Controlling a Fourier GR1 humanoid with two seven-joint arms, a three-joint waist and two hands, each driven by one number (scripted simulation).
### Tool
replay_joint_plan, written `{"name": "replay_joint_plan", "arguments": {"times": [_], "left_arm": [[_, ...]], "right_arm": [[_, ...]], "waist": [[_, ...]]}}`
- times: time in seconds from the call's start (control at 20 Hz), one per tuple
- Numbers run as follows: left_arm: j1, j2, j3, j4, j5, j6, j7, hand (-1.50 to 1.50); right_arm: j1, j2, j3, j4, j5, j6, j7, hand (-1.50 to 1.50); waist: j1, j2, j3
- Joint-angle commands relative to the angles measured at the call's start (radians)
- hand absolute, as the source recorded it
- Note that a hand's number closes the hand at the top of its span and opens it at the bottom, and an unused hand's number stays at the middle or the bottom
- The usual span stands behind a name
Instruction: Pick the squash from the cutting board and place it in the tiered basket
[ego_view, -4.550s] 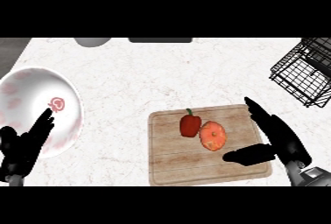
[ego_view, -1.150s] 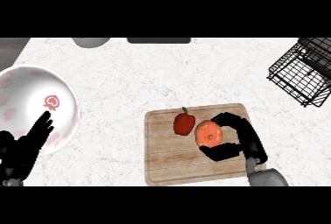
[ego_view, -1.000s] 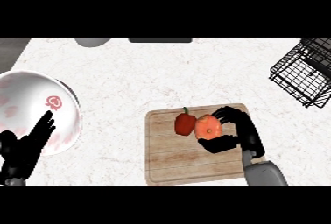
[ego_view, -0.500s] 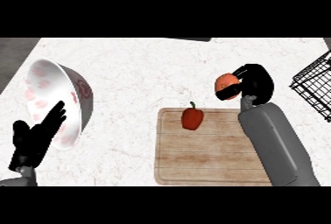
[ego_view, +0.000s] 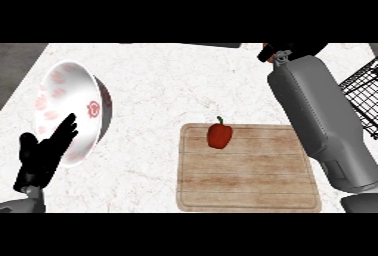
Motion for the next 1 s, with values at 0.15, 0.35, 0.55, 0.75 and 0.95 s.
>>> {"name": "replay_joint_plan", "arguments": {"times": [0.15, 0.35, 0.55, 0.75, 0.95], "left_arm": [[0.009, -0.005, 0.0, 0.013, -0.007, 0.004, -0.003, 0.0], [0.006, 0.008, 0.013, 0.003, 0.004, -0.004, 0.008, 0.0], [-0.004, -0.008, 0.016, -0.019, -0.002, 0.028, 0.026, 0.0], [0.039, -0.004, 0.022, 0.003, 0.016, -0.009, -0.007, 0.0], [0.028, 0.002, 0.031, 0.009, 0.007, 0.002, -0.018, 0.0]], "right_arm": [[-0.245, 0.017, -0.084, 0.188, 0.144, -0.063, 0.229, 1.5], [-0.286, -0.018, -0.139, 0.277, 0.19, -0.124, 0.197, 1.5], [-0.309, -0.101, -0.197, 0.328, 0.202, -0.196, 0.082, 1.5], [-0.296, -0.18, -0.244, 0.428, 0.215, -0.227, -0.005, 1.5], [-0.281, -0.247, -0.273, 0.491, 0.224, -0.29, -0.098, 1.5]], "waist": [[-0.022, 0.002, 0.004], [-0.025, 0.004, 0.005], [-0.04, 0.003, 0.006], [-0.038, 0.006, 0.006], [-0.045, 0.006, 0.007]]}}
